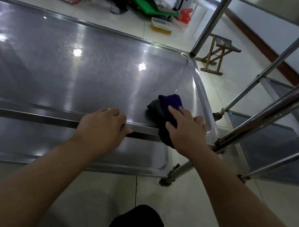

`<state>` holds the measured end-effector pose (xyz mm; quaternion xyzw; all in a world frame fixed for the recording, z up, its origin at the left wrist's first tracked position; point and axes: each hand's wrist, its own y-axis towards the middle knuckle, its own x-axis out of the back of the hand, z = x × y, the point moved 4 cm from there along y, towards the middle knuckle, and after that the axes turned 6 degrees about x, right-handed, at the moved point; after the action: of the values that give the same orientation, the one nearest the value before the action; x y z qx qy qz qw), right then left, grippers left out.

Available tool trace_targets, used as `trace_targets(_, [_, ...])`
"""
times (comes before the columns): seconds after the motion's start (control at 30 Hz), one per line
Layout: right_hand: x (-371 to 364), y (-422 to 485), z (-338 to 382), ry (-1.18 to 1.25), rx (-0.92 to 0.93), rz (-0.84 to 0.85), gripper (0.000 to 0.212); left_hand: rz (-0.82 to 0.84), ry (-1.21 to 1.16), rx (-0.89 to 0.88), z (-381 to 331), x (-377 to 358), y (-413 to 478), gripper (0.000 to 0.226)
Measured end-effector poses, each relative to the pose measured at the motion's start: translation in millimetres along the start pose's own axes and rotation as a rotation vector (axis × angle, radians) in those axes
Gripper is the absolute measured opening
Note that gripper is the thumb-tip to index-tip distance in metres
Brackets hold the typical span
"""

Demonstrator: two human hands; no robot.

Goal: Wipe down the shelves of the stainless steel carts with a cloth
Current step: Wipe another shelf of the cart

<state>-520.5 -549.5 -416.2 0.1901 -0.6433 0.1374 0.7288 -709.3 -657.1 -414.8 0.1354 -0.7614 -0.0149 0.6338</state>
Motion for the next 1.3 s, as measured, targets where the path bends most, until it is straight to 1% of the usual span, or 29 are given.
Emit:
trace_targets(0.07, [2, 1, -13, -0.008, -0.03, -0.001, 0.051, -0.002, -0.013, -0.002, 1, 0, -1, 0.035])
trace_targets(0.2, [9, 25, -48, -0.034, -0.322, 0.029, 0.052, 0.003, -0.036, -0.019, 2, 0, -4, 0.032])
trace_targets(0.23, [9, 33, -50, -0.023, -0.365, 0.045, 0.052, 0.002, -0.041, -0.026, 2, 0, -6, 0.031])
trace_targets(0.33, [7, 55, -43, 0.023, -0.388, 0.033, 0.048, 0.005, -0.065, -0.034, 3, 2, -12, 0.028])
trace_targets(0.4, [9, 71, -36, 0.062, -0.371, 0.009, 0.048, 0.013, -0.076, -0.02, 6, 3, -16, 0.03])
trace_targets(0.5, [8, 91, -21, 0.095, -0.295, 0.055, 0.055, 0.002, -0.065, 0.006, 11, 6, -20, 0.034])
trace_targets(0.6, [2, 92, 4, 0.105, -0.119, 0.094, 0.059, -0.017, -0.042, 0.042, 20, 11, -22, 0.033])
trace_targets(0.67, [-4, 83, 19, 0.081, 0.006, 0.086, 0.057, -0.009, -0.038, 0.052, 31, 15, -25, 0.032])
trace_targets(0.73, [-8, 70, 27, 0.066, 0.091, 0.064, 0.055, 0.01, -0.043, 0.069, 44, 20, -31, 0.032])
trace_targets(0.8, [-10, 59, 30, 0.099, 0.113, 0.023, 0.053, -0.006, -0.044, 0.073, 60, 26, -39, 0.033])
trace_targets(0.9, [-8, 44, 34, 0.143, 0.059, -0.037, 0.051, -0.022, -0.071, 0.079, 86, 33, -52, 0.036])
trace_targets(1.03, [2, 20, 54, 0.175, 0.001, -0.075, 0.049, -0.063, -0.081, 0.027, 111, 38, -69, 0.04])
trace_targets(1.17, [-1, -21, 97, 0.223, 0.077, -0.154, 0.046, -0.108, -0.063, -0.098, 144, 34, -91, 0.037])
trace_targets(1.3, [-7, -61, 160, 0.334, 0.22, -0.2, 0.044, -0.103, -0.039, -0.179, 186, 22, -120, 0.035])
